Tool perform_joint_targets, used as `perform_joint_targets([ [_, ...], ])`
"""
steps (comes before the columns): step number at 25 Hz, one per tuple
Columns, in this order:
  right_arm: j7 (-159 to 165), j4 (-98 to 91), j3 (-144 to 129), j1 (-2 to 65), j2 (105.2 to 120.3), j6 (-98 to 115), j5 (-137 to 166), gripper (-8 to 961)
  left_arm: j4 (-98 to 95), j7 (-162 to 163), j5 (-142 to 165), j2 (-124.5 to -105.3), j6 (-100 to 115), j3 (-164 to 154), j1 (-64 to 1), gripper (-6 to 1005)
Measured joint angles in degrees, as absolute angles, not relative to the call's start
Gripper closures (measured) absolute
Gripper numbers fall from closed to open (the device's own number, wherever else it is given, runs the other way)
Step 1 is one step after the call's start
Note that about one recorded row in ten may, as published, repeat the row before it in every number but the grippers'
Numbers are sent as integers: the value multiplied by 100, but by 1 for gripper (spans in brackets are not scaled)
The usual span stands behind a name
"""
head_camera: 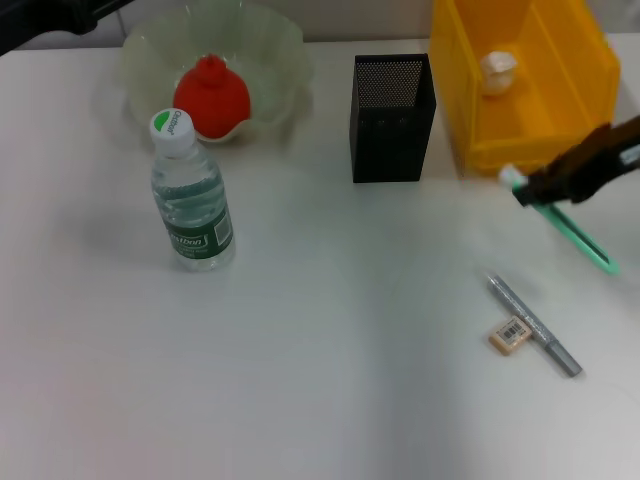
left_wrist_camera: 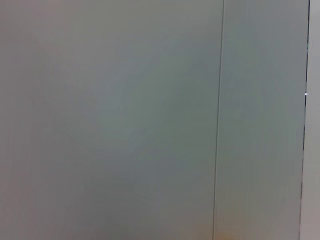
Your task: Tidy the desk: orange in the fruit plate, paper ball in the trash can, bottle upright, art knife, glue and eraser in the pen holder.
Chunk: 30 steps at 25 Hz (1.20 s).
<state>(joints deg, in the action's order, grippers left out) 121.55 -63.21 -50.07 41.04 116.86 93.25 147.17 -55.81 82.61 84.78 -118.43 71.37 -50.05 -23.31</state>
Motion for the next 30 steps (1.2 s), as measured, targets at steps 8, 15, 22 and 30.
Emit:
perform_joint_targets([
  [8, 10252, -4819, -3791, 3771, 11351, 9083, 11047, 726, -5508, 8065, 8459, -11844, 7092, -4903, -2328, 336],
  [15, 7242, -3358, -3830, 3965, 11925, 7484, 9346, 703, -5315, 7920, 8378, -11852, 7086, -4868, -2334, 336],
  [22, 5537, -2217, -4037, 4569, 11937, 6603, 8486, 680, -5067, 7696, 8173, -11842, 7133, -4869, -2288, 336],
  [30, 5414, -1972, -4052, 4727, 11923, 6183, 8467, 654, -4927, 7651, 8039, -11847, 7151, -4860, -2182, 336],
])
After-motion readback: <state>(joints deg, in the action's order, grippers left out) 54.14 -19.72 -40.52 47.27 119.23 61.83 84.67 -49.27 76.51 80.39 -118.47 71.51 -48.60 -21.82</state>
